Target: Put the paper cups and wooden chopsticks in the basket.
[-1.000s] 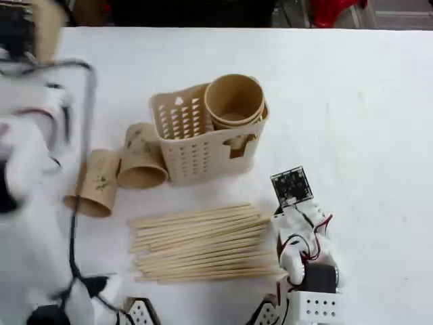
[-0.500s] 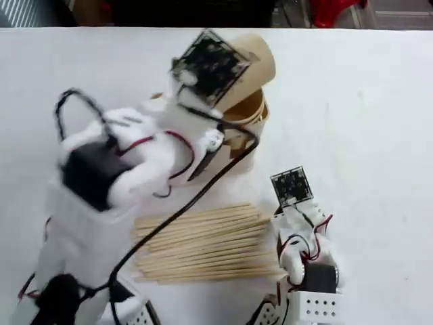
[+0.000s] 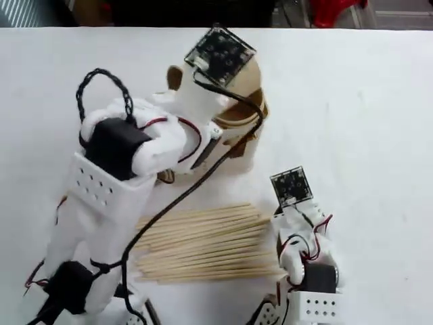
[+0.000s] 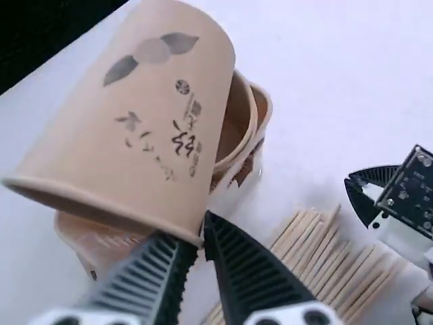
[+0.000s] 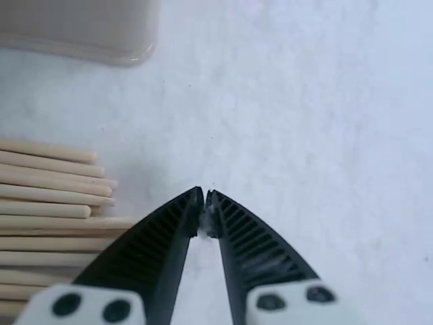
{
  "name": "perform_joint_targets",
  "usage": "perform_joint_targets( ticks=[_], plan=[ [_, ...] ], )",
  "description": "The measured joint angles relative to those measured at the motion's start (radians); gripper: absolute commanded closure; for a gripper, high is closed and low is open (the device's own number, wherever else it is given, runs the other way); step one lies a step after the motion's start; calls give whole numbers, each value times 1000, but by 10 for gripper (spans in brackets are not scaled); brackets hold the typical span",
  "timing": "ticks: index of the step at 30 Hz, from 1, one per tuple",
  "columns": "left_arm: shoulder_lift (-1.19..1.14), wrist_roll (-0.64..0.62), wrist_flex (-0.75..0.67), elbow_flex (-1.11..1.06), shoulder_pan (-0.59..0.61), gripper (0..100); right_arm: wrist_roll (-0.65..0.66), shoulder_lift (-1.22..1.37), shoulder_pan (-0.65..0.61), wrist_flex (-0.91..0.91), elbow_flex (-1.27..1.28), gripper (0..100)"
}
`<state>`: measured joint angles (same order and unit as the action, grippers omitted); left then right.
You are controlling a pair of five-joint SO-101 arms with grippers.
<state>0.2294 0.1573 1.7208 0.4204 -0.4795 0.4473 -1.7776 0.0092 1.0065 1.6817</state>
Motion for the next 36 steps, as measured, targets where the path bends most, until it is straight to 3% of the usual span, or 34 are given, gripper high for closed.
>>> perform_joint_targets(
  ticks=[7, 15, 24, 36],
  plan=[
    [-5, 32, 52, 0, 3, 880, 0, 0, 0, -2, 0, 981],
    [-5, 34, 51, 0, 8, 880, 0, 0, 3, -2, 0, 981],
    [-6, 35, -69, 0, 64, 880, 0, 0, 2, -2, 0, 981],
    [-6, 35, -72, -17, 66, 880, 0, 0, 3, -2, 0, 981]
  ],
)
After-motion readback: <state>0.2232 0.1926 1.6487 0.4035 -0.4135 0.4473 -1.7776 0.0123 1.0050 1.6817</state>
